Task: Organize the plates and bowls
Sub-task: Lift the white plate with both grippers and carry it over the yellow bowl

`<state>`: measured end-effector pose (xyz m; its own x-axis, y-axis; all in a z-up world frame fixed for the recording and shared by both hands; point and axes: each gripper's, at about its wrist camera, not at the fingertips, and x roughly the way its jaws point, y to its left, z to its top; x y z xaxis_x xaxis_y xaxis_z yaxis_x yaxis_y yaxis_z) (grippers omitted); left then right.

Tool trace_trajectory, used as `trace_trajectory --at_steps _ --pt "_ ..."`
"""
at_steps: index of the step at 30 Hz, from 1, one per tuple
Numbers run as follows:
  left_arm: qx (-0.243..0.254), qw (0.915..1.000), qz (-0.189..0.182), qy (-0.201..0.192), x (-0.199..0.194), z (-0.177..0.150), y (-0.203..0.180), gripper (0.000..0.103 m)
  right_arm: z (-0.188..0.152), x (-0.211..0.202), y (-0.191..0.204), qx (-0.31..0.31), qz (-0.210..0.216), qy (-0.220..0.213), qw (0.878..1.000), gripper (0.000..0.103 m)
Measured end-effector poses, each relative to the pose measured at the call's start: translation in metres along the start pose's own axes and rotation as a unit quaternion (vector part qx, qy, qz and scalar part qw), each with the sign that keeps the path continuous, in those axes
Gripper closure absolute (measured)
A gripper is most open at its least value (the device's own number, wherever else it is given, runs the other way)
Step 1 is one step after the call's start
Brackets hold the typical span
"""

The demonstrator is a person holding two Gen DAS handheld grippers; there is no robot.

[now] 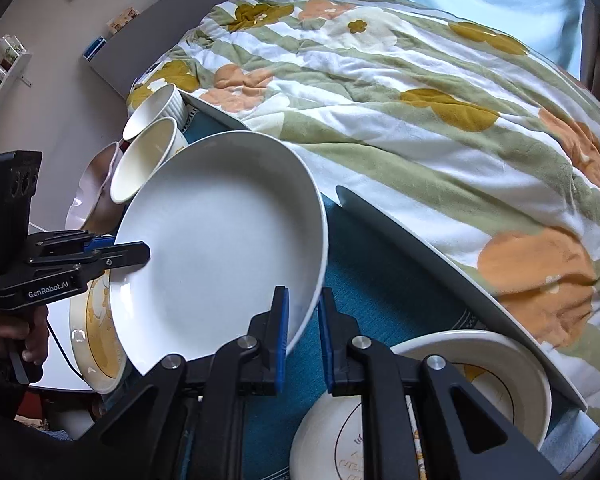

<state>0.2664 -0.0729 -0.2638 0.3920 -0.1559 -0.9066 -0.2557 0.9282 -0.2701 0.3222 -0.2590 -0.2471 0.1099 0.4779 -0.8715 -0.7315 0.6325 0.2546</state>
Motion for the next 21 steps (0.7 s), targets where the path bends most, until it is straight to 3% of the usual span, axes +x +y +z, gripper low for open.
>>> trace_trajectory --at_steps 11,21 --pt "0.091 0.9941 -0.049 -0.032 -0.080 -0.016 0.020 0.088 -0.028 -0.056 0.077 0.048 -0.044 -0.059 0.996 0.089" --pt "0.183 0.9798 -0.079 0.020 -0.105 -0.060 0.068 0.088 -0.094 -0.042 0.170 0.169 -0.066 -0.088 0.979 0.089"
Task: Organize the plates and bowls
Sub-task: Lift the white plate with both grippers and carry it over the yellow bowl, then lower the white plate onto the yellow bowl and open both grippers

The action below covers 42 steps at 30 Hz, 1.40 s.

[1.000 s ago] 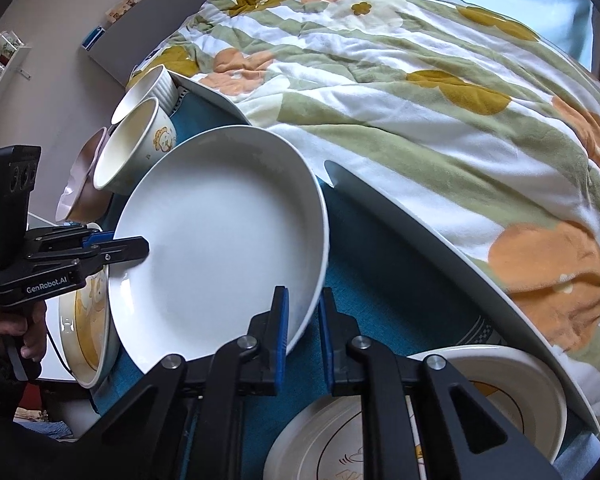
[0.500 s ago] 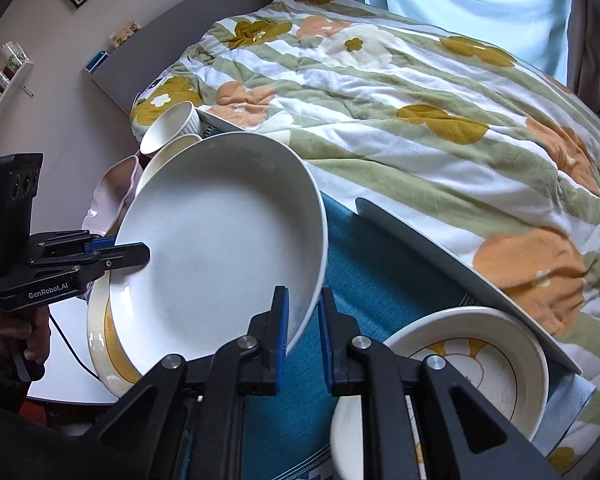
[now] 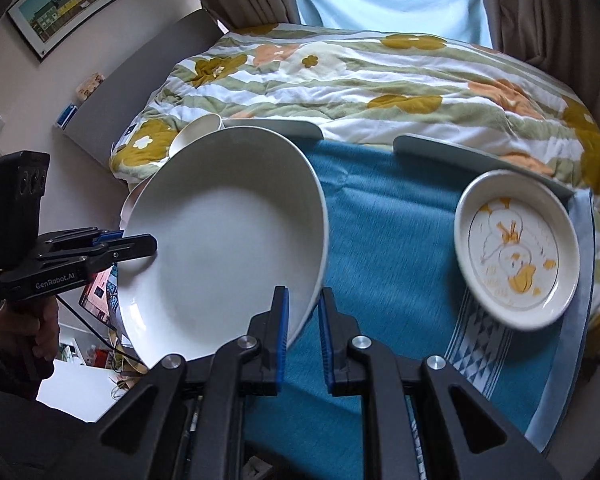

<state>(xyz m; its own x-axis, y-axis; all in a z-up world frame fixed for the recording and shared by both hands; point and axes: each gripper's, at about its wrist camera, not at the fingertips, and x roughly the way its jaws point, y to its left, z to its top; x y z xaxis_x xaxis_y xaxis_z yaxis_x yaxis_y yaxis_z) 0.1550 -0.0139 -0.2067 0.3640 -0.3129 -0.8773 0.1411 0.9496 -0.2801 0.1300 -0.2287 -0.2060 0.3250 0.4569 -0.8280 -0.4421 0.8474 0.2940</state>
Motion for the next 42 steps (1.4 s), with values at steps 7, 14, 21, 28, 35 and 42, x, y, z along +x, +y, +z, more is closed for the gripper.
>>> trace_trajectory --at_steps 7,14,21,28,35,42 --pt "0.002 0.9990 -0.012 0.043 0.024 -0.035 0.033 0.088 -0.048 0.028 0.027 0.072 -0.012 0.005 0.997 0.089" --pt "-0.021 0.9974 -0.031 0.062 0.049 -0.046 0.057 0.088 -0.059 0.047 0.034 0.093 -0.029 0.008 0.995 0.089" --pt "-0.008 0.9971 -0.024 0.072 0.064 -0.048 0.058 0.088 -0.066 0.053 0.032 0.100 -0.037 0.005 0.994 0.089" --pt "0.030 0.9968 0.022 0.070 0.070 -0.043 0.043 0.087 -0.067 0.055 0.033 0.111 -0.040 -0.005 0.993 0.089" --pt "0.090 0.9898 0.099 0.050 0.066 -0.043 0.023 0.087 -0.066 0.055 0.039 0.098 -0.058 -0.013 0.993 0.090" --pt "0.135 0.9780 0.156 0.029 0.061 -0.047 0.011 0.087 -0.063 0.055 0.042 0.087 -0.073 -0.019 0.993 0.090"
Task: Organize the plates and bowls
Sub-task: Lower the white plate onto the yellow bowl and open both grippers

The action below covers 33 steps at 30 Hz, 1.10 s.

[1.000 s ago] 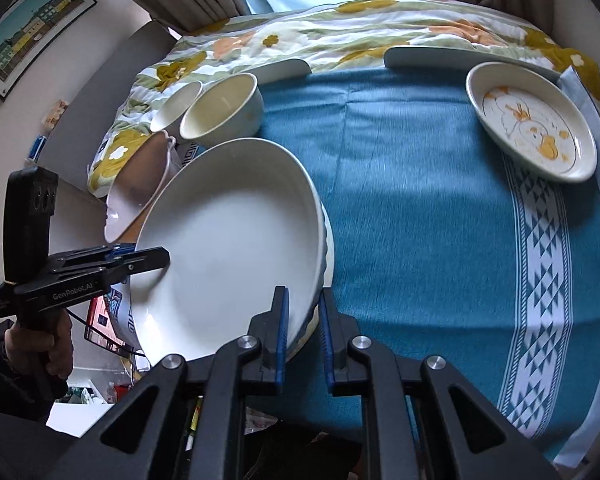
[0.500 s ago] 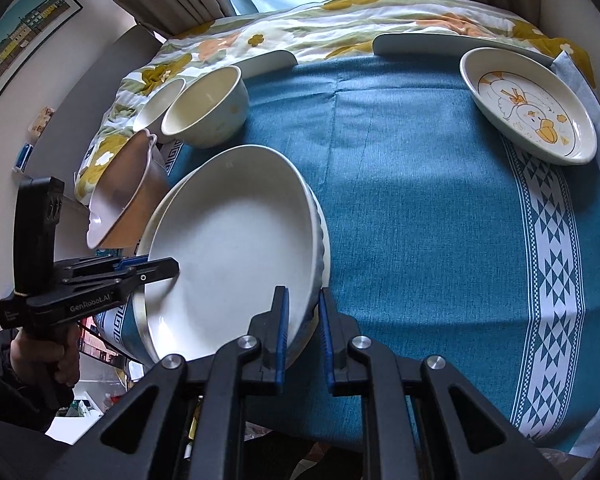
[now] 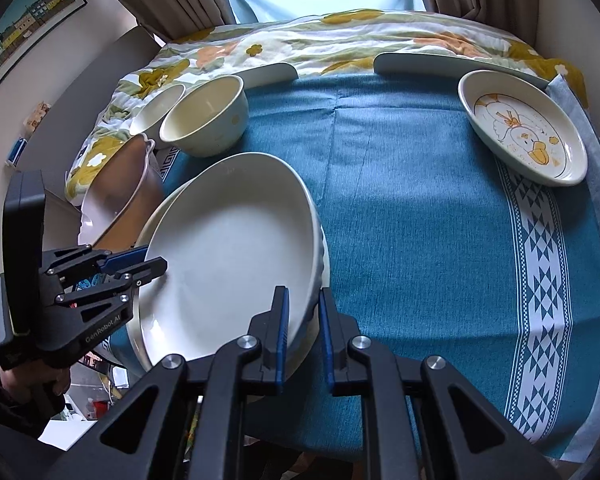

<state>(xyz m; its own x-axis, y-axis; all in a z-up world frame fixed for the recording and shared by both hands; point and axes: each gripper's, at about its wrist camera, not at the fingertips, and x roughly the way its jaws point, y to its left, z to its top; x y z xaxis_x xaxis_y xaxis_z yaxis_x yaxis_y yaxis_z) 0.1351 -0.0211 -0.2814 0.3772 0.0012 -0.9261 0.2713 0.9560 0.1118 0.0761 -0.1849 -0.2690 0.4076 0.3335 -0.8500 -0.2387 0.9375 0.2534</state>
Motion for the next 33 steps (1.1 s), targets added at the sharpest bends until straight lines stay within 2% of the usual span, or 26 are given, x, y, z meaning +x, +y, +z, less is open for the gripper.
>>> trace_trajectory --at_steps 10,13,16,25,30,31,33 --pt "0.000 0.9995 0.030 -0.010 -0.004 -0.001 -0.004 0.087 -0.002 0.007 0.004 -0.006 -0.009 0.008 1.000 0.090" --pt "-0.002 0.9987 0.048 -0.015 -0.007 -0.002 -0.004 0.087 -0.002 0.004 0.008 -0.019 -0.008 -0.004 1.000 0.090" --pt "-0.005 0.9990 0.042 -0.017 -0.006 0.000 -0.003 0.087 0.002 0.005 0.021 -0.053 -0.032 -0.005 0.998 0.090" --pt "-0.017 0.9991 0.036 -0.014 -0.010 0.000 0.001 0.087 0.000 0.010 0.023 -0.047 -0.009 -0.002 0.999 0.090" --pt "-0.044 0.9980 0.020 -0.042 -0.039 0.010 0.008 0.087 0.003 -0.009 0.020 -0.038 -0.007 -0.021 0.999 0.090" --pt "-0.048 0.9973 0.012 -0.053 -0.048 0.014 0.008 0.084 0.004 -0.015 0.019 -0.035 -0.011 -0.026 0.999 0.090" --pt "-0.054 0.9958 -0.001 -0.074 -0.066 0.026 0.007 0.070 0.008 -0.027 0.014 -0.022 -0.011 -0.037 0.999 0.090"
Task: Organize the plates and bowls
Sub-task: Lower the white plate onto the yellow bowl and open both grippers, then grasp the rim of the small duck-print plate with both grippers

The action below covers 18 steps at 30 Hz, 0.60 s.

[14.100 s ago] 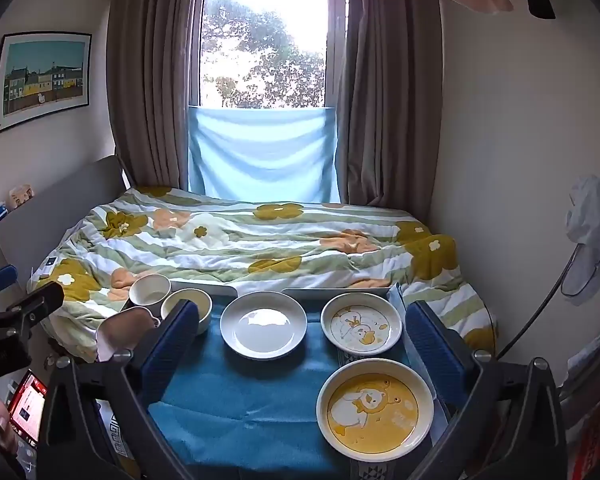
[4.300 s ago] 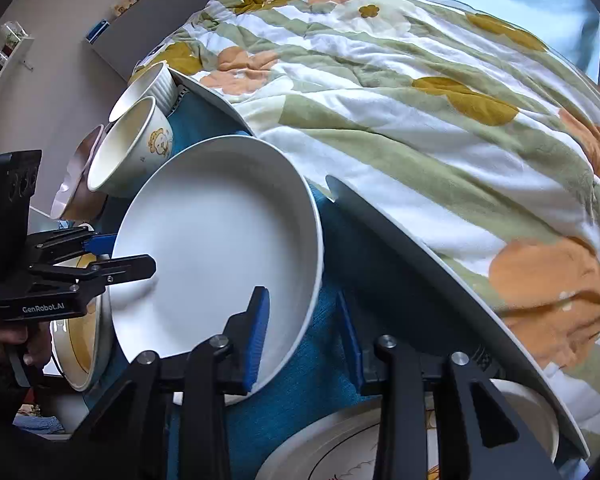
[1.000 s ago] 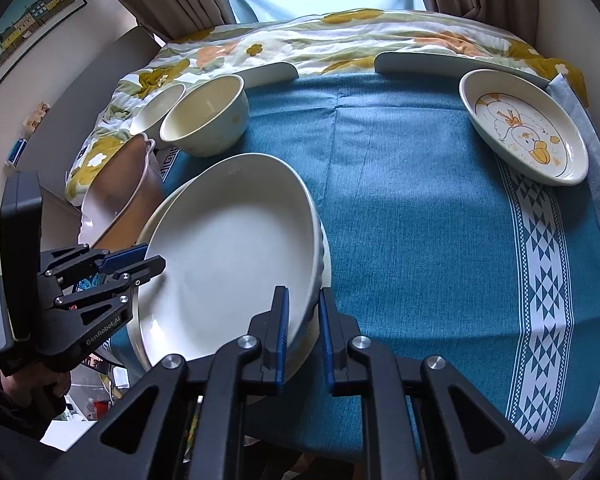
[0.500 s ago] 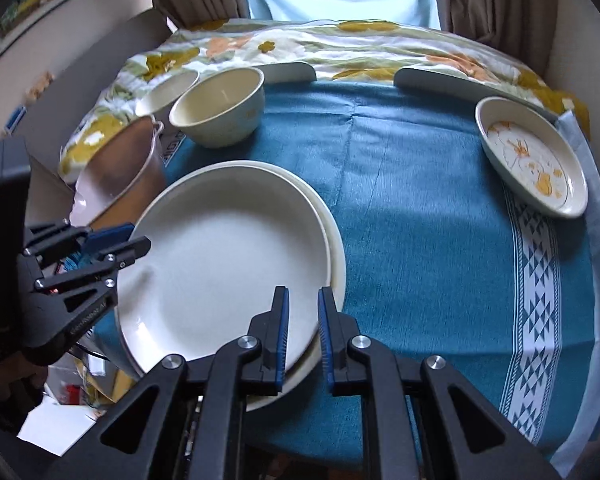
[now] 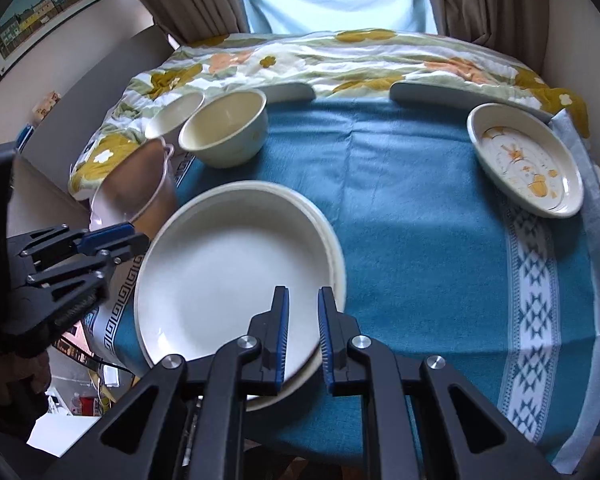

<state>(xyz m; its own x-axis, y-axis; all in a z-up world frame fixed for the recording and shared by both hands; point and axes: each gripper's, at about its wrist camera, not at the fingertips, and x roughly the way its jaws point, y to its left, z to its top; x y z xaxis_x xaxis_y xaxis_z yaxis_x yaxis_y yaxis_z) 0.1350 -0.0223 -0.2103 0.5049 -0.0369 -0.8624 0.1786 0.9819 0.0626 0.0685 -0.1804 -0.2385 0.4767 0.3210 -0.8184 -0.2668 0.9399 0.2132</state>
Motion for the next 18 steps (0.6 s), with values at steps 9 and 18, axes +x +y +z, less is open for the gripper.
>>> trace_trajectory --at_steps 9,18 --pt "0.028 0.9885 -0.117 -0.092 -0.047 0.078 -0.046 0.000 0.004 -0.087 -0.047 0.071 -0.044 -0.105 0.991 0.000" --pt "0.087 0.9586 -0.266 -0.052 -0.003 0.194 -0.132 0.000 0.029 -0.146 -0.137 0.163 -0.109 -0.136 0.971 0.000"
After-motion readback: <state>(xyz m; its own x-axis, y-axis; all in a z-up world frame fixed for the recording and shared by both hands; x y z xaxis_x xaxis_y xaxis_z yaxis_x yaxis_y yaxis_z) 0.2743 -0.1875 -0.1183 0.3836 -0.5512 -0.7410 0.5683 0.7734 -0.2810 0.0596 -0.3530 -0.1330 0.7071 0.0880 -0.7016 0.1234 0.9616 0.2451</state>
